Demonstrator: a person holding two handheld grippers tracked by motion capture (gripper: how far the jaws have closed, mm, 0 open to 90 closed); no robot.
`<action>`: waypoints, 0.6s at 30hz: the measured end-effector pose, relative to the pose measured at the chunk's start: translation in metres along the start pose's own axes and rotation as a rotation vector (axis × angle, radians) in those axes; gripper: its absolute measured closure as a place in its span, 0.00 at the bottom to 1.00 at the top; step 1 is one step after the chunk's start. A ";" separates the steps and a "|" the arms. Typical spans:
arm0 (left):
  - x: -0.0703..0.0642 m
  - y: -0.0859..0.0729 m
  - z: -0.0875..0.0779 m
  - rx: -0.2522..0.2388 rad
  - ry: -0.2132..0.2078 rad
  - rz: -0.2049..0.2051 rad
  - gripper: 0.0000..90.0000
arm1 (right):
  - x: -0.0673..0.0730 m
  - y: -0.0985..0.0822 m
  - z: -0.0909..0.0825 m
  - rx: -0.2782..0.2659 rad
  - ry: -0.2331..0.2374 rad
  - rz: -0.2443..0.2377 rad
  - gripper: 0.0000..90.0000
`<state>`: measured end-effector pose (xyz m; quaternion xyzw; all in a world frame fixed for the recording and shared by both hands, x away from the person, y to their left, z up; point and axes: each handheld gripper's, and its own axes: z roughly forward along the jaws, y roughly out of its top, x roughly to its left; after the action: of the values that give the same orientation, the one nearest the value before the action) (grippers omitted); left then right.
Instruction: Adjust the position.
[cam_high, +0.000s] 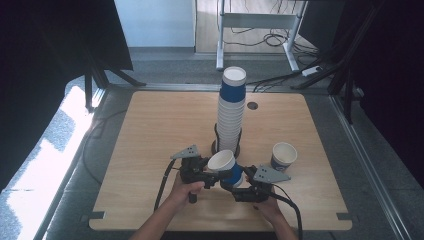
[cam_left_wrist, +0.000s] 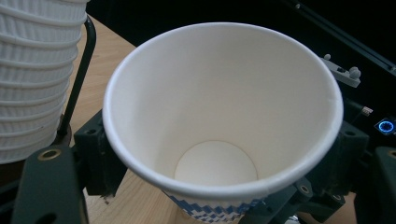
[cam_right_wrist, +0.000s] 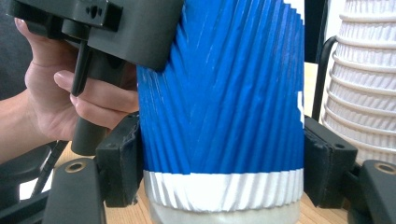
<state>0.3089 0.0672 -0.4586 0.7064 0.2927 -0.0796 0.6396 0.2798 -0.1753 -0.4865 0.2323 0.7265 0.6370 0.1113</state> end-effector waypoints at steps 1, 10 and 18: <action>0.000 0.000 0.000 -0.001 0.003 0.003 0.22 | 0.000 0.000 0.000 0.001 0.000 0.000 0.30; -0.003 0.001 -0.002 -0.002 0.025 0.042 0.23 | -0.001 0.003 -0.001 0.022 0.006 0.018 0.25; -0.003 0.004 -0.007 0.030 0.086 0.093 0.23 | -0.004 0.004 -0.006 0.058 -0.012 0.014 0.21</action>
<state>0.3064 0.0731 -0.4525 0.7314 0.2854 -0.0235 0.6189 0.2817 -0.1825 -0.4821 0.2446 0.7423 0.6150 0.1045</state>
